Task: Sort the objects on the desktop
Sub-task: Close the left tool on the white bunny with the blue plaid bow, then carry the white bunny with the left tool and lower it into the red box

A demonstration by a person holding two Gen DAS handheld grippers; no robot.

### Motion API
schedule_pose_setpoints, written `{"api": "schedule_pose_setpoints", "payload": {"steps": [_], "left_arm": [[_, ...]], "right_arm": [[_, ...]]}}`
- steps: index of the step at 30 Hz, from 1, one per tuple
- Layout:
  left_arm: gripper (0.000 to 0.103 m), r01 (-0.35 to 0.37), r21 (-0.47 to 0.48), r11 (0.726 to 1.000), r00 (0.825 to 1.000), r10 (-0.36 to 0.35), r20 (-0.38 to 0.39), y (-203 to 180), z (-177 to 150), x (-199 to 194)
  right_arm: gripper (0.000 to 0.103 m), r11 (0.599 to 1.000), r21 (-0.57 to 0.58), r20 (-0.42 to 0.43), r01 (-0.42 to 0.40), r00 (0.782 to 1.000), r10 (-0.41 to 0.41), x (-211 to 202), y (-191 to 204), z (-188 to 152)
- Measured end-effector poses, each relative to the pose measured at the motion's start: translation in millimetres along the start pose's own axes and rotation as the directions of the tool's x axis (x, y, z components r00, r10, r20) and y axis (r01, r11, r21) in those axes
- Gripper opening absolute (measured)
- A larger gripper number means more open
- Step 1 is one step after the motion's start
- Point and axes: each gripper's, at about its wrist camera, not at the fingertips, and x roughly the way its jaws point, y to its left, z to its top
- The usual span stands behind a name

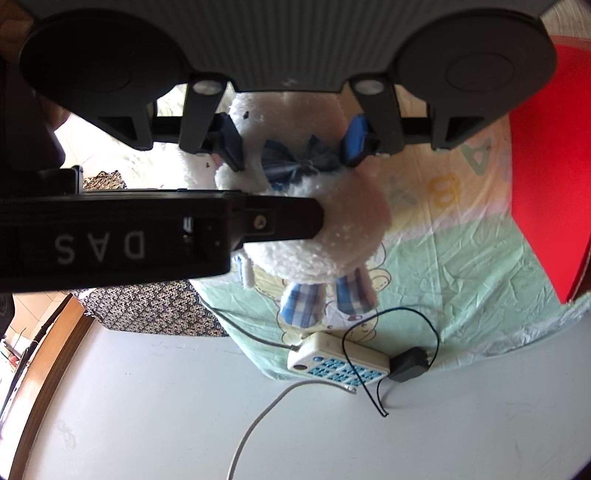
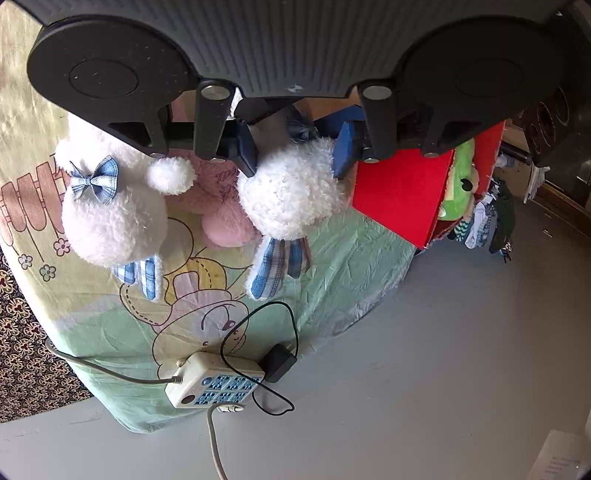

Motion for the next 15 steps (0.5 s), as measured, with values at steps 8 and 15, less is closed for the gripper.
{"api": "schedule_pose_setpoints", "payload": {"steps": [8, 15], "left_arm": [[0.055, -0.041, 0.01, 0.999, 0.998, 0.04, 0.048, 6.3, 2.3, -38.0], [0.055, -0.085, -0.019, 0.996, 0.995, 0.086, 0.059, 36.8, -6.6, -68.6]], "right_arm": [[0.047, 0.998, -0.036, 0.046, -0.05, 0.998, 0.052, -14.9, 30.4, -2.6], [0.047, 0.995, -0.042, 0.03, -0.093, 0.995, 0.094, -2.2, 64.3, -13.7]]}}
